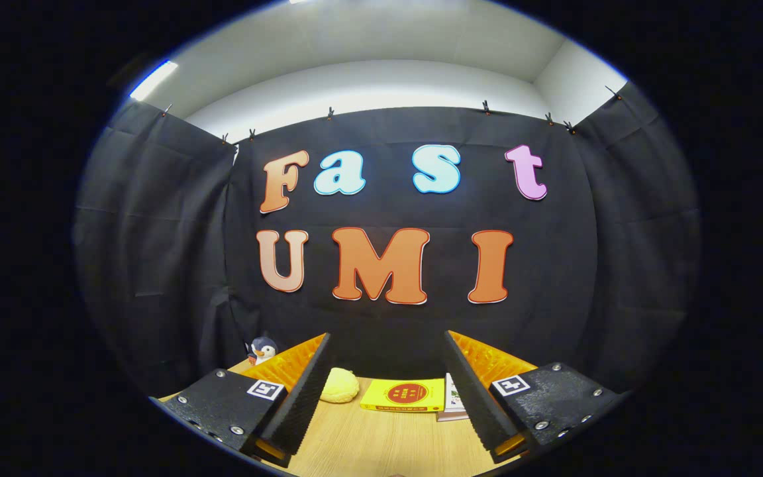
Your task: Open the storage box then place both shoes into the box .Put the left shoe in first, then the right shoe, with the right side of both shoes facing outward in a uniform manner.
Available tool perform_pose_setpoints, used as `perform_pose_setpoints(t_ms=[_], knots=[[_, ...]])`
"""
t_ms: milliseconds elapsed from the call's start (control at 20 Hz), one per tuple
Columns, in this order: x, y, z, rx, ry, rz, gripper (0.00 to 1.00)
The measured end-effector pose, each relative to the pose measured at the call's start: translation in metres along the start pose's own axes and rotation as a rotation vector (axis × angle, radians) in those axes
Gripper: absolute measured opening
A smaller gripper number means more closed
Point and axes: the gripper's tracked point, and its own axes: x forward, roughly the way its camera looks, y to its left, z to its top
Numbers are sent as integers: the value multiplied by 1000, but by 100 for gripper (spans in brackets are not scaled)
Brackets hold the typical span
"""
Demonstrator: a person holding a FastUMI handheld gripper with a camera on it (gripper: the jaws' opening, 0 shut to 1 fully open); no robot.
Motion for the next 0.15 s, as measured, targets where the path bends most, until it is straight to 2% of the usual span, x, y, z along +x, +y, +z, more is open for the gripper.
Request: perform_pose_setpoints(t_ms=[150], knots=[[2,-9,2,3,-4,-16,98]])
